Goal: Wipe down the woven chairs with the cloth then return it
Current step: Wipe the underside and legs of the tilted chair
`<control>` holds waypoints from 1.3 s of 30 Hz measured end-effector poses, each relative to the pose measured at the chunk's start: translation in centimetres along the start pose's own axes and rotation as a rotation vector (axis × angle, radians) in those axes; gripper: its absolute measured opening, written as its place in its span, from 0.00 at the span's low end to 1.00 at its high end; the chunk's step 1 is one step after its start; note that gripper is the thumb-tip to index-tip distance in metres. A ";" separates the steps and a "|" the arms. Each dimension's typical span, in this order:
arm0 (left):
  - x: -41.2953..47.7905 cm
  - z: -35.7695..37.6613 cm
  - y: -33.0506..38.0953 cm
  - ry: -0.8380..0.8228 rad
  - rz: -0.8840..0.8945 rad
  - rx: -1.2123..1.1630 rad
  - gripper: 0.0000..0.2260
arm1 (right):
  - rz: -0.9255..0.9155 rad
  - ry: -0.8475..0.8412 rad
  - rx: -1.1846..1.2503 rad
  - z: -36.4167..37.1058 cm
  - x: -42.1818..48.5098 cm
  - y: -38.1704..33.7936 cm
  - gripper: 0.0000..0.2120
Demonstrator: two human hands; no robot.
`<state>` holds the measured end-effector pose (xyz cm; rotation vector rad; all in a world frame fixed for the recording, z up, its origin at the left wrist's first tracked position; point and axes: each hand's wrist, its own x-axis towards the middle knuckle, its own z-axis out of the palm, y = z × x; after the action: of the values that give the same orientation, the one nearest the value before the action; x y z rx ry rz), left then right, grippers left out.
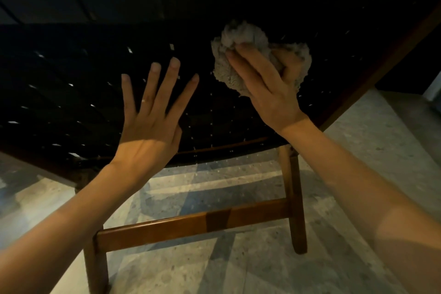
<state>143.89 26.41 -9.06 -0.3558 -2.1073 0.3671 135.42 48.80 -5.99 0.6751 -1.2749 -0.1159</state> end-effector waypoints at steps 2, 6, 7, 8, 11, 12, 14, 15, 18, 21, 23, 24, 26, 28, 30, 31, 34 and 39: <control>-0.4 0.2 -0.1 -0.010 0.008 0.007 0.33 | -0.009 -0.054 0.030 0.6 -1.7 -0.8 0.19; -1.3 0.7 -0.7 -0.035 0.030 0.069 0.33 | -0.099 -0.325 0.100 1.1 -7.9 -3.6 0.24; -1.5 0.9 -0.9 -0.034 0.038 0.091 0.33 | -0.132 -0.410 0.127 1.2 -9.5 -4.2 0.24; -1.7 1.0 -1.0 -0.037 0.043 0.094 0.33 | -0.151 -0.482 0.159 1.1 -10.9 -4.8 0.24; -2.2 1.0 -1.1 -0.077 0.041 0.026 0.35 | -0.121 -0.622 0.342 1.1 -13.7 -6.3 0.26; -2.3 1.0 -1.1 -0.090 0.042 0.015 0.36 | -0.098 -0.666 0.404 1.0 -14.2 -6.9 0.26; -2.3 0.8 -1.1 -0.108 0.046 0.004 0.35 | -0.015 -0.753 0.476 0.4 -14.7 -7.9 0.26; -2.3 0.7 -1.2 -0.114 0.047 0.003 0.35 | 0.032 -0.782 0.493 0.1 -14.6 -8.3 0.27; -2.4 0.3 -1.2 -0.128 0.051 0.000 0.36 | 0.036 -0.820 0.436 -0.6 -13.1 -9.2 0.22; -2.4 -0.5 -1.2 -0.124 0.040 -0.021 0.37 | -0.115 -0.766 0.348 -2.0 -10.3 -9.2 0.19; -2.4 -1.2 -1.3 -0.121 0.023 -0.029 0.37 | -0.150 -0.640 0.355 -3.3 -7.4 -8.8 0.19; -2.4 -1.5 -1.5 -0.111 0.001 -0.028 0.37 | -0.132 -0.554 0.367 -3.9 -5.7 -8.4 0.18; -2.6 -1.9 -1.9 -0.083 -0.071 -0.019 0.37 | -0.067 -0.358 0.377 -4.6 -2.4 -7.0 0.14; -2.9 -2.2 -2.5 -0.063 -0.150 -0.026 0.38 | -0.005 -0.201 0.332 -4.8 0.8 -5.2 0.17; -3.0 -2.4 -3.1 -0.046 -0.191 -0.052 0.36 | 0.052 -0.109 0.262 -4.4 3.7 -3.6 0.20; -2.9 -2.5 -3.3 -0.043 -0.198 -0.064 0.36 | 0.079 -0.085 0.245 -4.1 4.9 -3.0 0.18; -2.8 -2.7 -3.5 -0.039 -0.208 -0.081 0.38 | 0.075 -0.057 0.189 -3.5 7.3 -2.5 0.11; -2.7 -2.5 -3.8 -0.045 -0.210 -0.082 0.39 | 0.157 -0.048 0.285 -2.2 7.3 -3.2 0.13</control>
<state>147.01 22.20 -8.38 -0.1726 -2.1838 0.1673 140.64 43.91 -1.80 0.8151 -1.3995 0.1829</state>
